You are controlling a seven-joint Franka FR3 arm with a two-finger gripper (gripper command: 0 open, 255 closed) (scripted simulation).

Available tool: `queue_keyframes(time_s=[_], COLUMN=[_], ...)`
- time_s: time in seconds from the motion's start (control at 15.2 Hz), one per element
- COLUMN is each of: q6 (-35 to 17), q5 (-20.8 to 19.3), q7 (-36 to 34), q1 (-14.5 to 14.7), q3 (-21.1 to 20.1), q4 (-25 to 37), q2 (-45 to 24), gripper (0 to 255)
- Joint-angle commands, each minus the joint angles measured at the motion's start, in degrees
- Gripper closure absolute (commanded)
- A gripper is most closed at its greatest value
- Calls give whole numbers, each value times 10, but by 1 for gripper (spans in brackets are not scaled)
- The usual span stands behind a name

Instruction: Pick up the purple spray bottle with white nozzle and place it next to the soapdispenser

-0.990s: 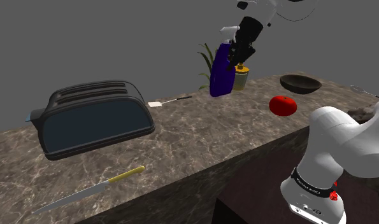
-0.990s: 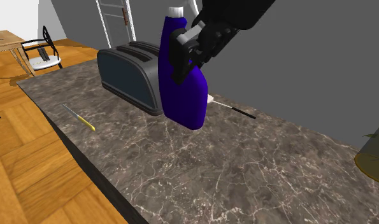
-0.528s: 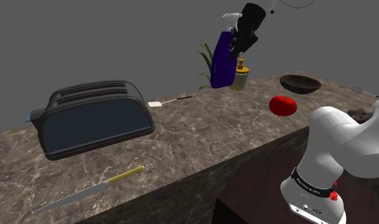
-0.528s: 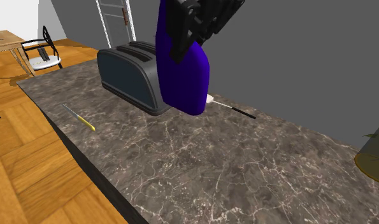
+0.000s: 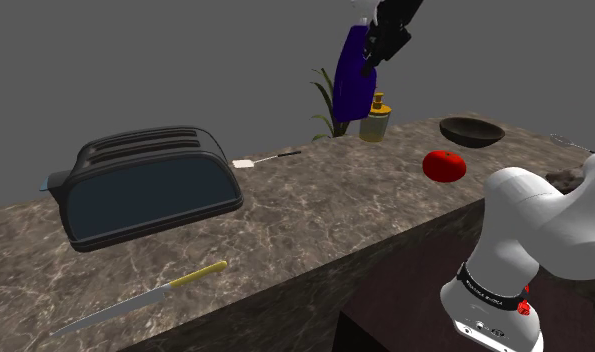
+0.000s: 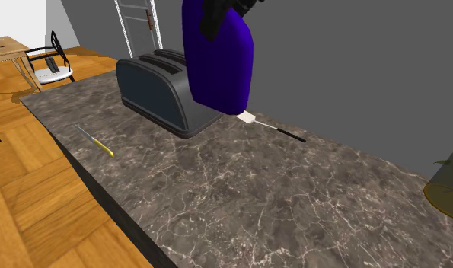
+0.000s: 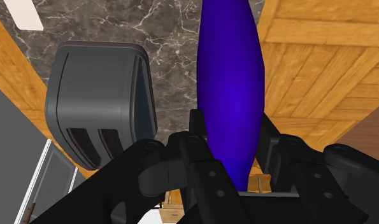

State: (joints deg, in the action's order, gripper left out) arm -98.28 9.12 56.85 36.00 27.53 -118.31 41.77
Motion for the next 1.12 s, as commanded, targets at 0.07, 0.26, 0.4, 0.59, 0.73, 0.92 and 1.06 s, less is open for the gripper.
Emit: queue_keyframes(time_s=[0.07,0.26,0.4,0.59,0.73,0.92,1.06], q6=[19,43,59,82,98,122,139], q5=[3,-10,-17,-28,-35,-43,-46], q7=[-5,30,53,90,115,153,180], q1=[5,1,0,1,5,17,28], q3=[1,38,65,107,137,186,223], q4=[31,46,60,86,106,142,170], q2=[-11,-9,-11,-18,-26,-40,-53], gripper=[255,255,255,255,255,255,255])
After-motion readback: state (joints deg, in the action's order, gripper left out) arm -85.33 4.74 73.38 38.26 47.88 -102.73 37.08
